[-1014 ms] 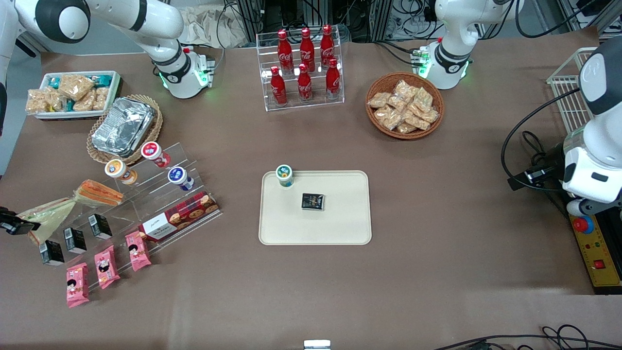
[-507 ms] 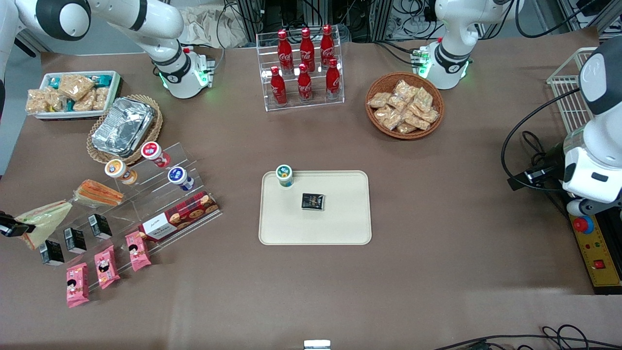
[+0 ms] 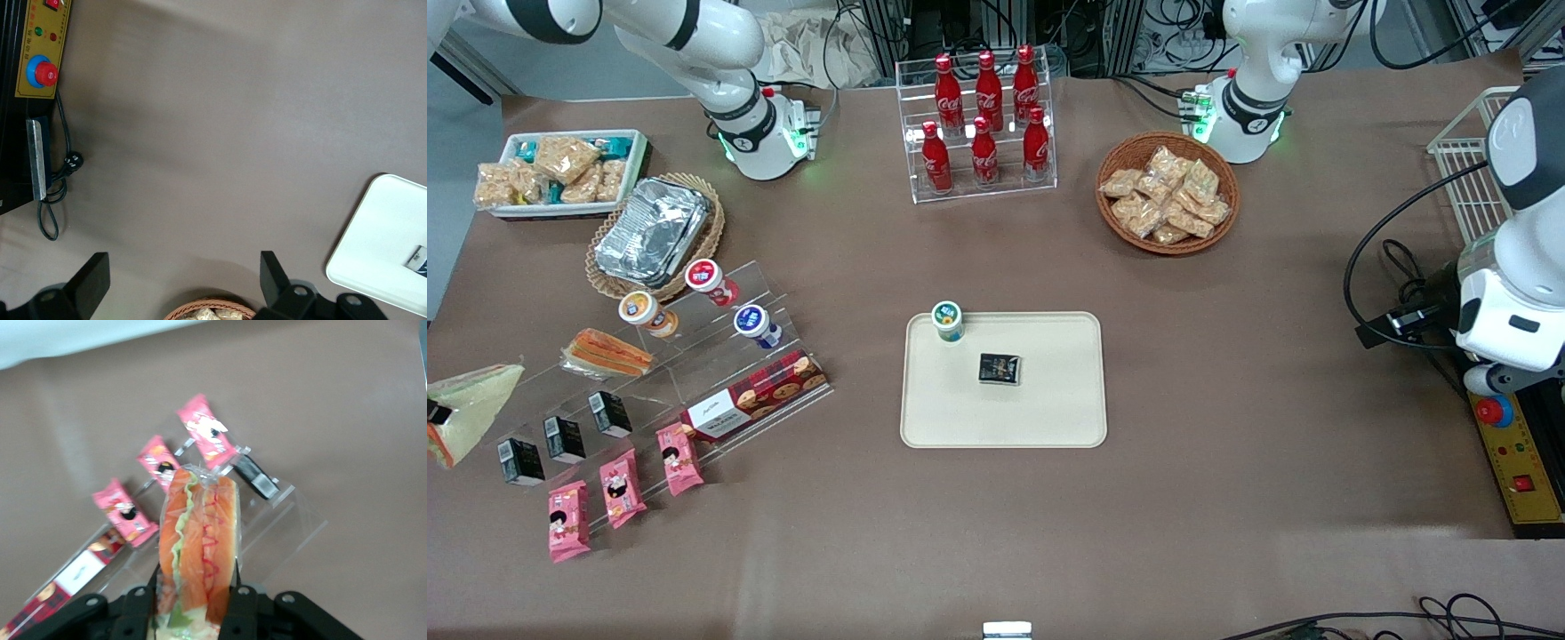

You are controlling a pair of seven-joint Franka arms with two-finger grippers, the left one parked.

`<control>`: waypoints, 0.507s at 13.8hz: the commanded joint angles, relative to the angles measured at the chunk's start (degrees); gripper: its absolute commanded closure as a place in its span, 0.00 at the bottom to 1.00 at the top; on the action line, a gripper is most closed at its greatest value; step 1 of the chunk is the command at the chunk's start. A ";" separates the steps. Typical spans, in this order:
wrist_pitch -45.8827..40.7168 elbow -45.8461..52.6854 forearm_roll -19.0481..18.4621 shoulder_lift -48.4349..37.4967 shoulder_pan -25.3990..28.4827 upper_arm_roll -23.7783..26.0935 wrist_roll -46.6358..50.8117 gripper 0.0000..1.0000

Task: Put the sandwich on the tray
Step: 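Lift the sandwich up out of the rack with the right gripper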

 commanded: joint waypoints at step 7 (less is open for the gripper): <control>-0.39 0.03 -0.24 -4.40 22.69 -0.08 -0.59 0.63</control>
